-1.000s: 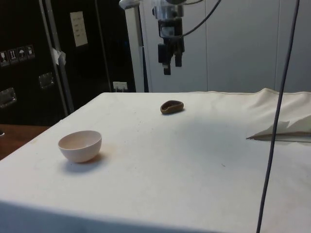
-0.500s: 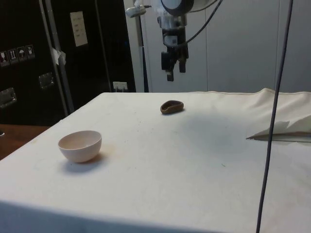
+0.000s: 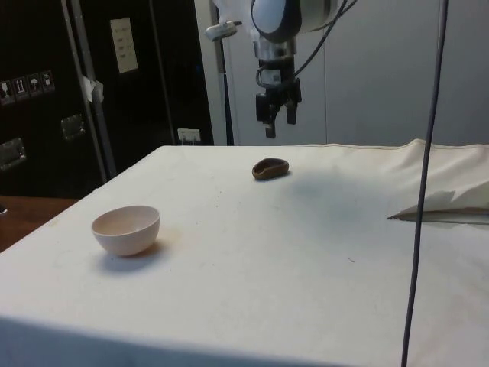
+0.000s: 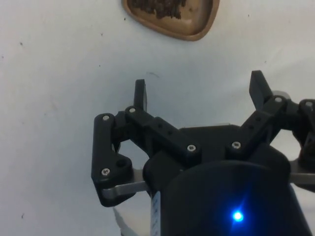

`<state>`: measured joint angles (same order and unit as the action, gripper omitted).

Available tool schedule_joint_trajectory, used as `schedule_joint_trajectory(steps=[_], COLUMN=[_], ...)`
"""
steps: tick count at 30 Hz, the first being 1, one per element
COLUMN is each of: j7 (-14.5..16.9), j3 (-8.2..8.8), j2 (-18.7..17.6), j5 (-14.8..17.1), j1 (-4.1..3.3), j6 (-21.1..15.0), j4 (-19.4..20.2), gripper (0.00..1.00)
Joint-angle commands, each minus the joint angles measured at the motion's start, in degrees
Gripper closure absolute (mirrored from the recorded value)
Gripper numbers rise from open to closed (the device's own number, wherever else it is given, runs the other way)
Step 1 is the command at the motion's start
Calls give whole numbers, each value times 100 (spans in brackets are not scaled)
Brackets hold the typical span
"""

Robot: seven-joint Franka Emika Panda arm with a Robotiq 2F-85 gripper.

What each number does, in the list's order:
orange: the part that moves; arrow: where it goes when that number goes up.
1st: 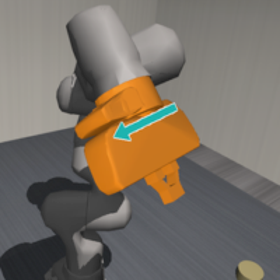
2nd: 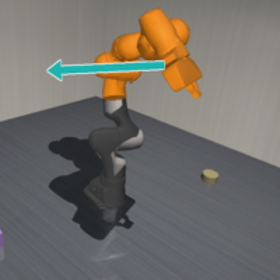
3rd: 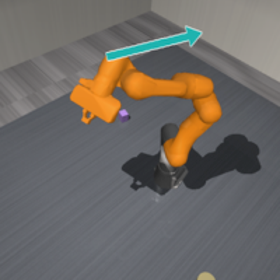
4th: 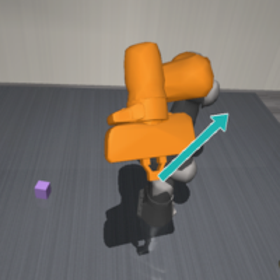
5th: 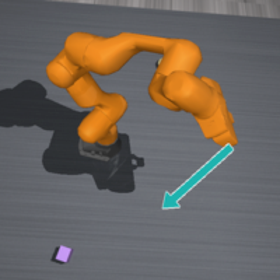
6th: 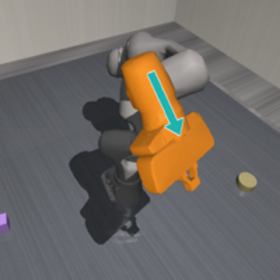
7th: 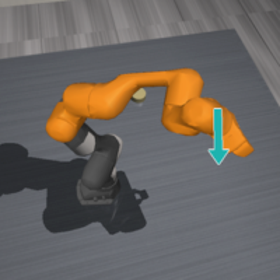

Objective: Pour the coffee beans from the cup into the bowl.

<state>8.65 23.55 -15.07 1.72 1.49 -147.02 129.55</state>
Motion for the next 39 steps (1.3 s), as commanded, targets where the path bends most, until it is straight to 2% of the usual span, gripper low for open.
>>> schedule_joint_trajectory(steps=[1,3,4,5,12,13,14,22,23,24,33,34,35,39], j7=[-6,0,-11,6,69,23,86,269,183,298,647,573,682,911], j3=[-17,-40,0,-46,-109,-40,-115,-109,-29,-97,74,143,86,149], j2=[-57,-143,-132,-166,-407,-401,-447,-831,-808,-877,-1289,-1272,-1324,-1495], j5=[92,235,155,286,716,625,779,1278,1152,1329,1753,1679,1793,2028], j1=[17,17,-6,17,40,-6,46,80,0,80,132,52,138,183], j6=[-74,-115,-63,-126,-229,-172,-235,-361,-304,-367,-441,-384,-441,-418], j4=[-17,-52,-52,-69,-195,-195,-218,-470,-441,-498,-768,-745,-796,-940], gripper=[0,0,0,0,0,0,0,0,0,0,0,0,0,0])
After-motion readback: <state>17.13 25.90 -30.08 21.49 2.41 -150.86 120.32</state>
